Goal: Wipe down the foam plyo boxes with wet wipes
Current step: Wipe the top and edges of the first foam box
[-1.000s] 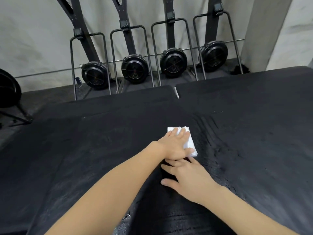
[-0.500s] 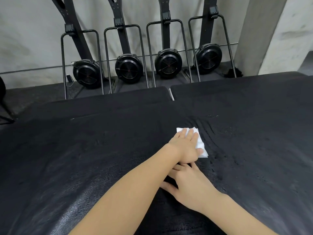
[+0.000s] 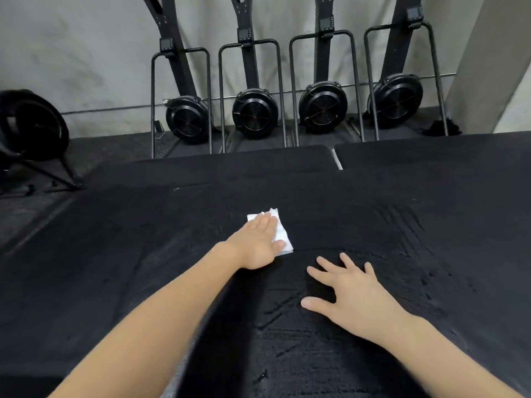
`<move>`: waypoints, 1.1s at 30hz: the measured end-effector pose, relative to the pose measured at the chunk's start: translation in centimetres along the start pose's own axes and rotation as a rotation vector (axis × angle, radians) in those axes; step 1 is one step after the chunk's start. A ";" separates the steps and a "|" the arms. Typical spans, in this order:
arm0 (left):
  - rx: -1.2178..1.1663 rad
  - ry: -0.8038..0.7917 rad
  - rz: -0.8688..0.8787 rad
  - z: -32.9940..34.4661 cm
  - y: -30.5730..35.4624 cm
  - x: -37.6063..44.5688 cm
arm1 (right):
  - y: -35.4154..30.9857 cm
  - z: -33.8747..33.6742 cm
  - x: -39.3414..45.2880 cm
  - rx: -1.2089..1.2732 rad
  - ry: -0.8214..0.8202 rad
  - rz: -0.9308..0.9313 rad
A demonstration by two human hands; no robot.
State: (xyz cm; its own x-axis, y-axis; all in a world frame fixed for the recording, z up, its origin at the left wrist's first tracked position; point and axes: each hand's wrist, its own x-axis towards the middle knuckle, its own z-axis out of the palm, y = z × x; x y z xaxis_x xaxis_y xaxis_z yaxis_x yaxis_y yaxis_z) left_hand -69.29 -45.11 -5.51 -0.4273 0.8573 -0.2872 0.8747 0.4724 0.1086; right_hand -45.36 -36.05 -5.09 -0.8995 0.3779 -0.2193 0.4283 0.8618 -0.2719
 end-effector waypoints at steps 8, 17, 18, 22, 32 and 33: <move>0.014 0.016 -0.058 0.6 -8.3 -8.5 | -4.0 -1.4 3.9 -0.012 0.076 -0.076; 0.029 0.025 -0.122 1.6 -14.8 -13.0 | -11.5 -0.4 12.5 -0.001 -0.013 -0.176; 0.027 0.028 -0.133 1.8 -15.8 -13.5 | -11.7 -0.1 12.8 -0.019 -0.028 -0.167; 0.003 0.039 -0.157 2.4 -19.7 -14.3 | -11.7 0.3 13.0 -0.050 -0.040 -0.159; -0.016 0.079 -0.210 1.3 -20.6 -11.0 | -11.4 0.4 13.5 -0.036 -0.044 -0.166; 0.000 0.078 -0.210 1.0 -20.0 -10.3 | -11.4 0.4 13.6 -0.036 -0.047 -0.167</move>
State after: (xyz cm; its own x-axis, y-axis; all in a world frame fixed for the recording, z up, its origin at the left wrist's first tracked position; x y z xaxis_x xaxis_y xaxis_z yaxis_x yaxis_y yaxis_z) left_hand -82.17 -63.63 -5.67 -0.6166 0.7532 -0.2292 0.7644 0.6424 0.0546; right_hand -62.41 -40.90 -5.36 -0.9526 0.2130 -0.2174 0.2691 0.9230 -0.2750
